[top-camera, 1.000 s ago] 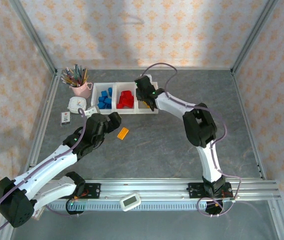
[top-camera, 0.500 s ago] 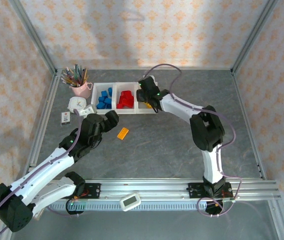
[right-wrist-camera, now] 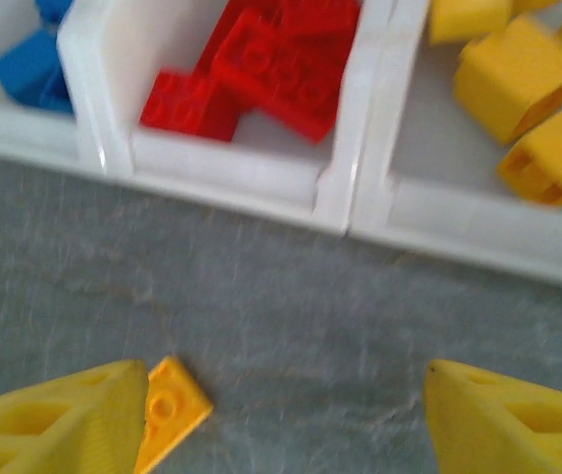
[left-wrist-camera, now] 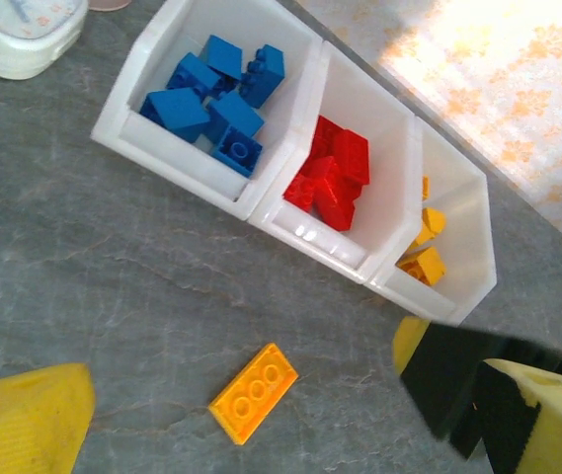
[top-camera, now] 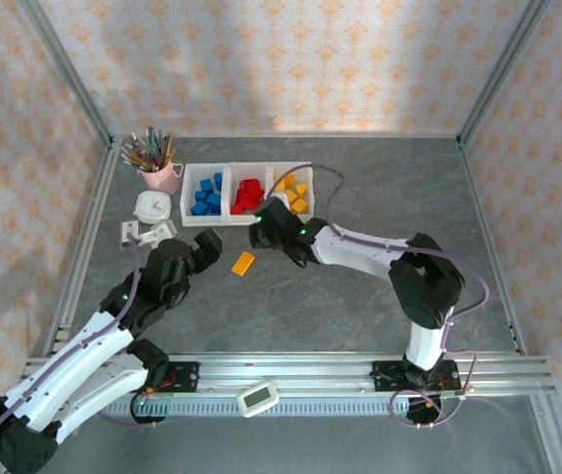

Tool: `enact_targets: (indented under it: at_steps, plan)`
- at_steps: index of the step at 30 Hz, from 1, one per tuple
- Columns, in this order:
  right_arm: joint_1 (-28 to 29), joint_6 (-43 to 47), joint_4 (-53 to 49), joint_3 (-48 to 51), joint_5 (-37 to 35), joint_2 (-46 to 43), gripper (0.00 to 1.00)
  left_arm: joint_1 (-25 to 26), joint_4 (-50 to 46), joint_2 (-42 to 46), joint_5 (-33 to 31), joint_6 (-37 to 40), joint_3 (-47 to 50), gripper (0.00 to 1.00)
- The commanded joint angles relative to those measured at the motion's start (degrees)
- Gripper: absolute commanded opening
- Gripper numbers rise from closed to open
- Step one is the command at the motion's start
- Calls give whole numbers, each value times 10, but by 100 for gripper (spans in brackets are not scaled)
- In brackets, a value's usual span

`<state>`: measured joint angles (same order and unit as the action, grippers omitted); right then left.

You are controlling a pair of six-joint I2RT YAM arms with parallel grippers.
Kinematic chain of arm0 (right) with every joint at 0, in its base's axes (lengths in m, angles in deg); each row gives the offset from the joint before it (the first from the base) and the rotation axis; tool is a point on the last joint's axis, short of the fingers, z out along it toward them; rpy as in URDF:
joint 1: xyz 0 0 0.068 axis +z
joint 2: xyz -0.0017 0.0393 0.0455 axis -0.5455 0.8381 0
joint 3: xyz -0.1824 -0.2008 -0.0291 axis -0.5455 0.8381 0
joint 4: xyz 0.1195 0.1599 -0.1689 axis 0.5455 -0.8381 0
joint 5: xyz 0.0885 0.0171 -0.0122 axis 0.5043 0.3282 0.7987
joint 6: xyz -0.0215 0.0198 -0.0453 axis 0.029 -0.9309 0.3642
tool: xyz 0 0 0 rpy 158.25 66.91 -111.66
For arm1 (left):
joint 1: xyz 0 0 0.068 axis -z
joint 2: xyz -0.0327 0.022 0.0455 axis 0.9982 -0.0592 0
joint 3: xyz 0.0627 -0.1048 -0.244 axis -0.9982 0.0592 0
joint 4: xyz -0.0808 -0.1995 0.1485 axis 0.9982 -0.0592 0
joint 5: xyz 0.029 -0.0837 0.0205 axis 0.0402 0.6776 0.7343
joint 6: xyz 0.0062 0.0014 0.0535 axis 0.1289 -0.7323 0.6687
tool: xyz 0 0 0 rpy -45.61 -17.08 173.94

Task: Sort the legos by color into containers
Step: Pick up the lego from the center of the table.

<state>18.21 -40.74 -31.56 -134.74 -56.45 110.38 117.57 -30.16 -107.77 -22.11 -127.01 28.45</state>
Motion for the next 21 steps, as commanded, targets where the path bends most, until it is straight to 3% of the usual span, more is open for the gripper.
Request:
enact_targets:
  at_steps: [1, 10, 21]
  plan:
    - [25, -37, 21, 14, -26, 8, 75, -6, -51, 28, -26, -19, 14, 99]
    - [78, -103, 28, 1, -71, 74, 82, -6, -89, 83, -34, -35, 33, 99]
    - [94, -130, 26, -71, -86, 150, 88, -6, -111, 107, -48, -45, 33, 99]
